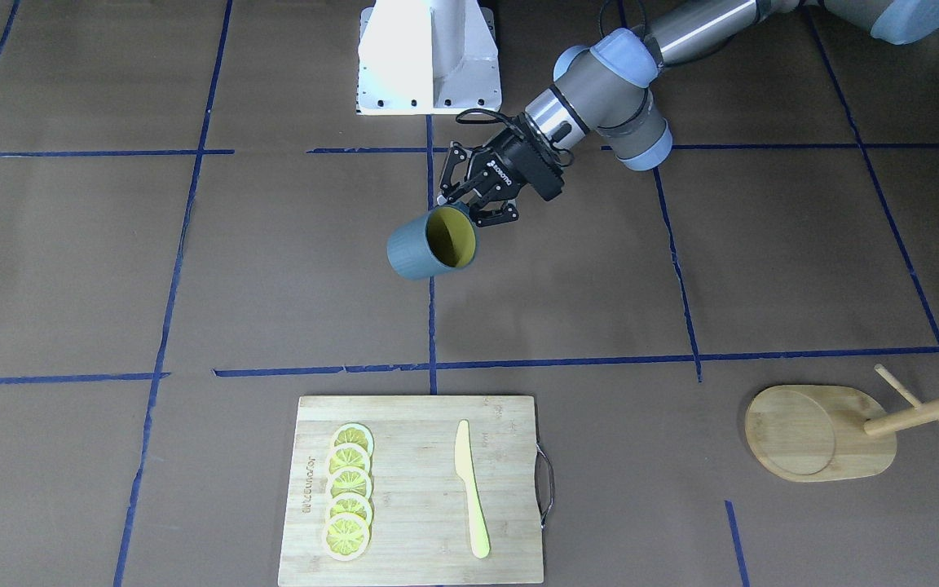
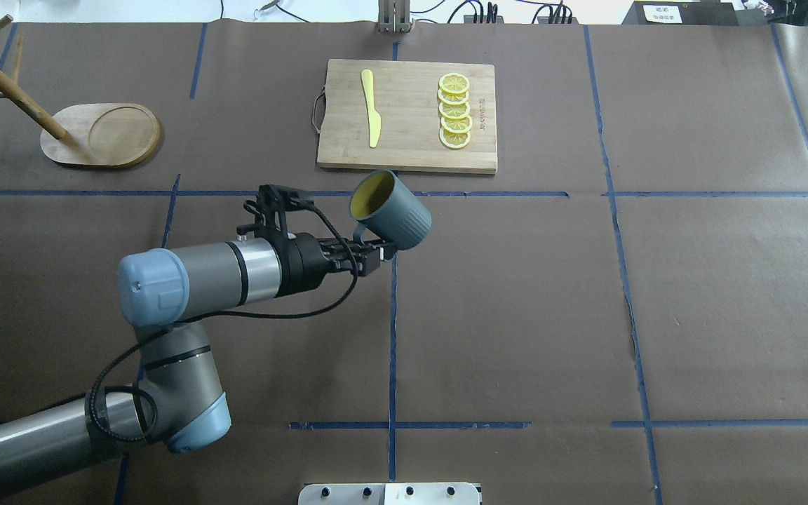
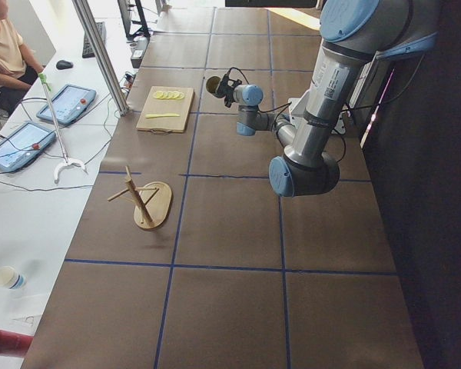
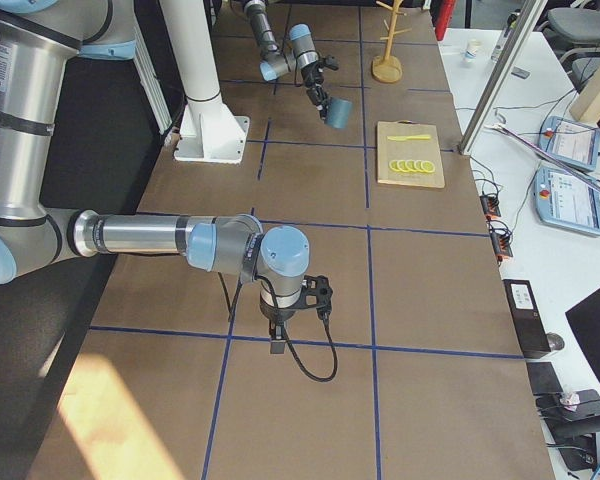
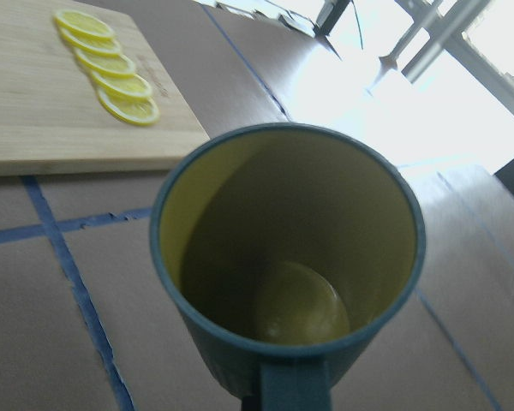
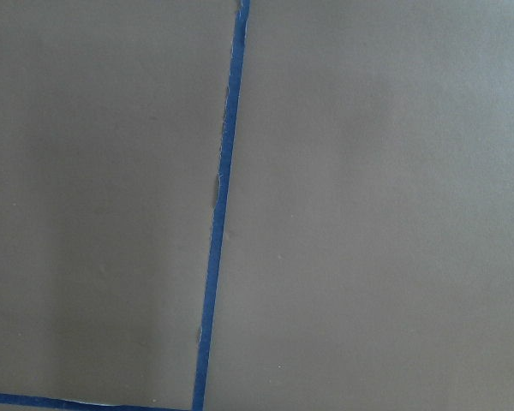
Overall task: Hang cup on storage rack
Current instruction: 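Carry the mug with the left gripper up to the wooden rack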
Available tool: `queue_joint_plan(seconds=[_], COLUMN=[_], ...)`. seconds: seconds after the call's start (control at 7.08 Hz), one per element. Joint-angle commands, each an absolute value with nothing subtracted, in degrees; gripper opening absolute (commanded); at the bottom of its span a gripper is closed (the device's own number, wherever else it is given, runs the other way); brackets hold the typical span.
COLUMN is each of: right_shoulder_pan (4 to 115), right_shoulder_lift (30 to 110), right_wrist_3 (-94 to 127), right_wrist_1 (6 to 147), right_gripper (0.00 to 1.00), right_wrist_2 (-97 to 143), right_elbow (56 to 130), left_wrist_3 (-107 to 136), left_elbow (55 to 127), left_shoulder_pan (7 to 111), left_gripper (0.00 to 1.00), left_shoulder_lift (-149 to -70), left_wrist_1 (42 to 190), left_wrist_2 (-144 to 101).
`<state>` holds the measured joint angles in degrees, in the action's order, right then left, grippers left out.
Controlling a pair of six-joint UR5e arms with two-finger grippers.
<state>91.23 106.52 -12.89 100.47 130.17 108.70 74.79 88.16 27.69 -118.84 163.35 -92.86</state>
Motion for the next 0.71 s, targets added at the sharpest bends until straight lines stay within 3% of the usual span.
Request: queue_joint_plan(seconds=[0.0, 0.56], right_shoulder_pan=[91.23, 91.23], right_shoulder_lift=[106.44, 106.17], right_wrist_3=[-12.83, -12.92], right_wrist_1=[100.46, 100.46], right_gripper=[1.00, 1.00], right_wrist_2=[130.17, 130.17], right_elbow=[108.63, 108.46], left_wrist_3=[96.87, 132.81], left_elbow=[88.42, 87.98], left_shoulder_pan=[34.94, 46.74], left_gripper=[0.08, 0.08], left_shoulder_lift=[-118.65, -115.67], left_wrist_1=[165.93, 175.14], left_wrist_2=[-92.99, -86.16])
